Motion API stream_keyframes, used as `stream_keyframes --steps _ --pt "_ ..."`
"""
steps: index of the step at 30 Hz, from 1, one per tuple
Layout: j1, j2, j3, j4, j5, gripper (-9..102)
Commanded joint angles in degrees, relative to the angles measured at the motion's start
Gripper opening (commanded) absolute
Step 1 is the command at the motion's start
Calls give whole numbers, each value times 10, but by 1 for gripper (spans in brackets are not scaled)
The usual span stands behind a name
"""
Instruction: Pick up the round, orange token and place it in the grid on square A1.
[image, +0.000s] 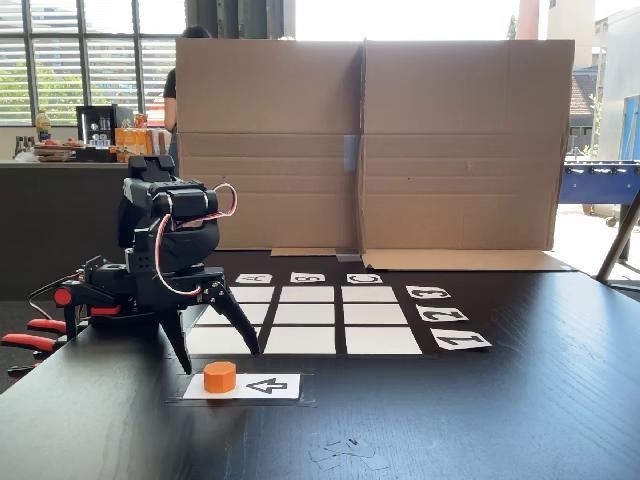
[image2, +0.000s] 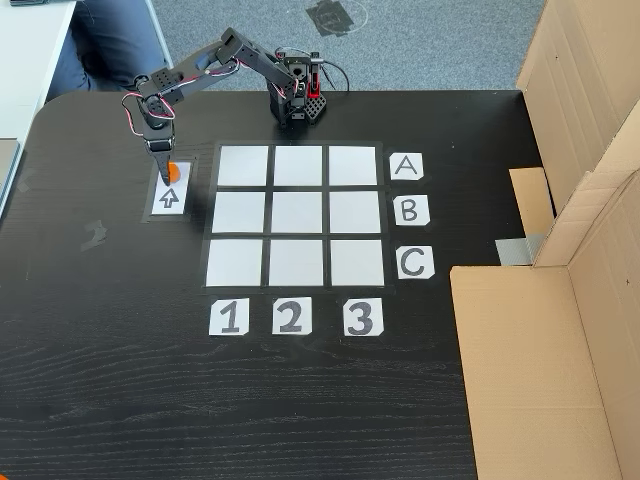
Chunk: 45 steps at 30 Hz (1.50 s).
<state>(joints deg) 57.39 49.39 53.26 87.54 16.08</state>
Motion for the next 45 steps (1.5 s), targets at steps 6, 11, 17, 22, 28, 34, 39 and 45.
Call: stream_keyframes --steps 6,11,17,22,28,34,39,45 --pt "-11 -21 -4 4 6 35" --pt "-15 -34 -4 4 6 35" --pt "-17 -33 -6 4 7 35" --pt "-17 -33 -9 2 8 34" --pt "-17 -33 -11 -2 10 33" --pt "-18 -34 -18 -2 11 29" --pt "-18 -34 -25 -3 13 28" --pt "-19 -34 -33 -3 16 28"
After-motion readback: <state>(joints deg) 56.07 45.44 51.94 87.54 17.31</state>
